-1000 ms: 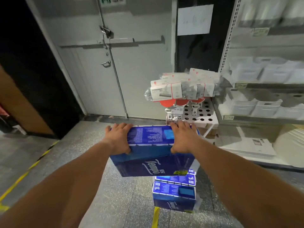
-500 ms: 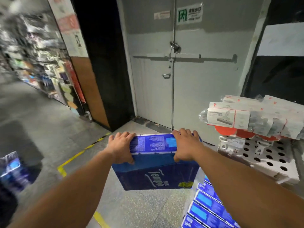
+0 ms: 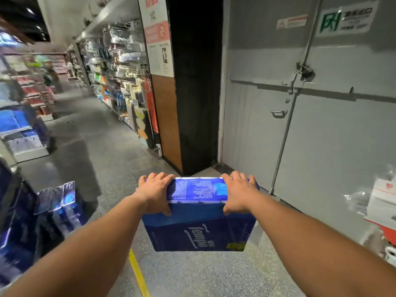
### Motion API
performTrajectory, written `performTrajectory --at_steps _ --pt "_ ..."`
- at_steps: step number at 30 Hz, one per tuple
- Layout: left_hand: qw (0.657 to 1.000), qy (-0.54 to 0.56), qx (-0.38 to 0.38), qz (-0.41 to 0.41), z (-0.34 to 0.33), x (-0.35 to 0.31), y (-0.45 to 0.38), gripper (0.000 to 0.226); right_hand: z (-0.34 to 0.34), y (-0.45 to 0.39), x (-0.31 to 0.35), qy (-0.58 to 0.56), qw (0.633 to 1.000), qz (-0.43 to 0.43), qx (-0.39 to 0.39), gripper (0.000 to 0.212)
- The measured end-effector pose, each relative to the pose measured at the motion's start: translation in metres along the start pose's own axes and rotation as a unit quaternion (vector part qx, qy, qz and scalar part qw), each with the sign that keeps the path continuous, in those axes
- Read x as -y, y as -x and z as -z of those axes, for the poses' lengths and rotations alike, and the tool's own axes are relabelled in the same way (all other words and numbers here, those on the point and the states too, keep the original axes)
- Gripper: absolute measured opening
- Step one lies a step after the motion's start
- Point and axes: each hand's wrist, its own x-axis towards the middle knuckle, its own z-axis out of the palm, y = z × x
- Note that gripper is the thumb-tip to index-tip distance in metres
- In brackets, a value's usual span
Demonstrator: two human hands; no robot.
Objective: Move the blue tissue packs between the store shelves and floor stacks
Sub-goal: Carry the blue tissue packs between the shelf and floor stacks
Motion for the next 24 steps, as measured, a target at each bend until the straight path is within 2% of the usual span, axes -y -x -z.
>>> performTrajectory --at_steps 10,19,24 --pt "0.995 -0.001 0.017 0.096 0.007 0.143 -0.101 0.122 -0.015 -0.222 0.067 -0.009 0.995 0.099 0.013 0.102" --pt "0.973 0.007 0.005 0.23 0.013 0.277 -0.198 0.123 0.005 -0.454 0.149 0.026 0.972 0.233 0.02 0.106" --pt "0.959 0.025 0.0 0.283 0.022 0.349 -0.237 0.106 0.007 -0.552 0.205 0.028 0.958 0.284 0.026 0.099"
